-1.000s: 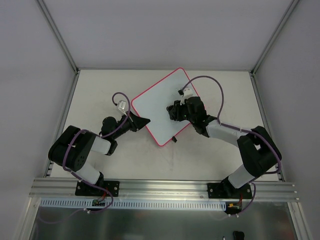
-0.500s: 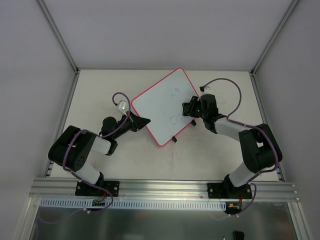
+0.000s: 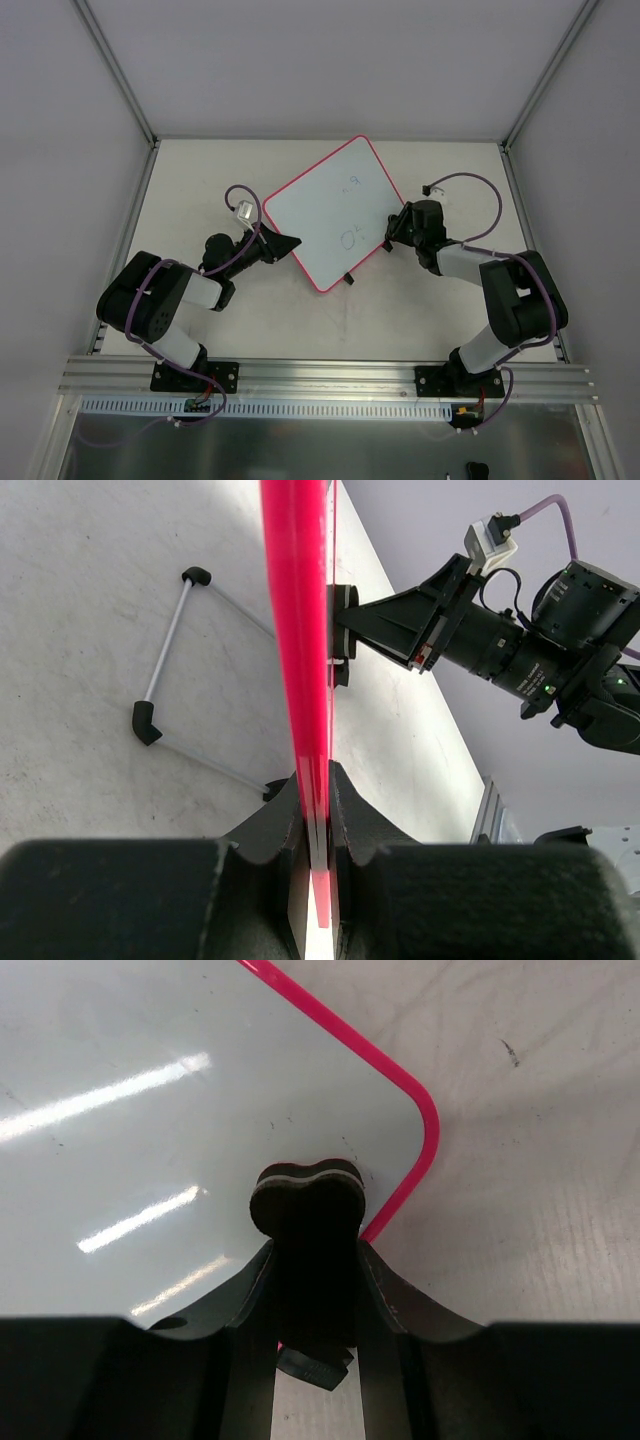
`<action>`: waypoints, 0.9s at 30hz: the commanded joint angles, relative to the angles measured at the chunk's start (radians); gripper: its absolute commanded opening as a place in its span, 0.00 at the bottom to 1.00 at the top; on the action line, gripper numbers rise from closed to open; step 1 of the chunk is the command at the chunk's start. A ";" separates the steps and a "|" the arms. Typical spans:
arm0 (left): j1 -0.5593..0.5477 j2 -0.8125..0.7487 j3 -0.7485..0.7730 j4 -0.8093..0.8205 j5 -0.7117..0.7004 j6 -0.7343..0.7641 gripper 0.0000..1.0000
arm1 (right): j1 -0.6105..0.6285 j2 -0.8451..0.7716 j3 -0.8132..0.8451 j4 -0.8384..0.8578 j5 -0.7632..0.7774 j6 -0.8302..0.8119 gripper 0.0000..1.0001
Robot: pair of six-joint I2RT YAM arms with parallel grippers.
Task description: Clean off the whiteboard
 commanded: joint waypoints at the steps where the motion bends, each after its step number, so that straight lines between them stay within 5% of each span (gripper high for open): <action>1: 0.000 0.000 -0.016 0.346 0.007 0.068 0.00 | -0.009 0.032 -0.005 -0.067 0.016 -0.023 0.00; 10: 0.000 0.000 -0.016 0.346 0.007 0.069 0.00 | 0.066 0.061 0.060 -0.016 -0.169 -0.092 0.00; 27: 0.000 -0.002 -0.011 0.346 0.010 0.066 0.00 | 0.387 0.050 0.152 -0.056 -0.256 -0.181 0.00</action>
